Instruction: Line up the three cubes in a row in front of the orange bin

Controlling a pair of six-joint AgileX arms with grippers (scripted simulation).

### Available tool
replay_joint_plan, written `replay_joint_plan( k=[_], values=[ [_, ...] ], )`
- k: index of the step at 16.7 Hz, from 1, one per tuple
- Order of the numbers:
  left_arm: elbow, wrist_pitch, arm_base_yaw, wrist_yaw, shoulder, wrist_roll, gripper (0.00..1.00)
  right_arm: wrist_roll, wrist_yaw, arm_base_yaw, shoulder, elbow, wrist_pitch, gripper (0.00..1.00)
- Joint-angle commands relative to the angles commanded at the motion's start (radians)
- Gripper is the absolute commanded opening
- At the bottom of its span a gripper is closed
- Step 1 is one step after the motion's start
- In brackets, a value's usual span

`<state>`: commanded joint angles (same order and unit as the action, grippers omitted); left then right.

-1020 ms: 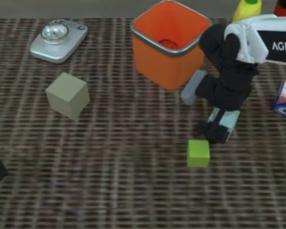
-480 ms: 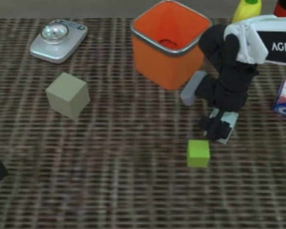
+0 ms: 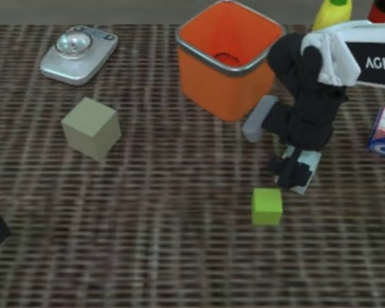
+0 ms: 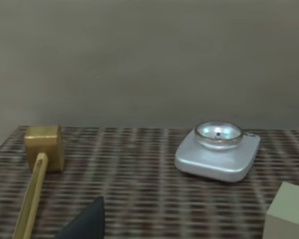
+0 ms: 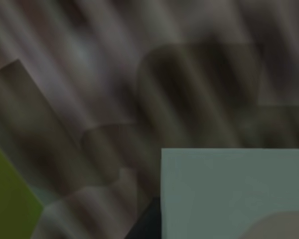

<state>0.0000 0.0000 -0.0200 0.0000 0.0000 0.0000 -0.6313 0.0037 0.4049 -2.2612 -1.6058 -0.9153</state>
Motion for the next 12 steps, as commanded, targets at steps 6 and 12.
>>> replay_joint_plan(
  k=[6,12],
  values=[
    [0.000,0.000,0.000,0.000,0.000,0.000,1.00,0.007,-0.010,0.001,0.029,-0.018,-0.033,0.00],
    [0.000,0.000,0.000,0.000,0.000,0.000,1.00,0.007,-0.011,0.007,0.089,-0.151,-0.233,0.00]
  ],
)
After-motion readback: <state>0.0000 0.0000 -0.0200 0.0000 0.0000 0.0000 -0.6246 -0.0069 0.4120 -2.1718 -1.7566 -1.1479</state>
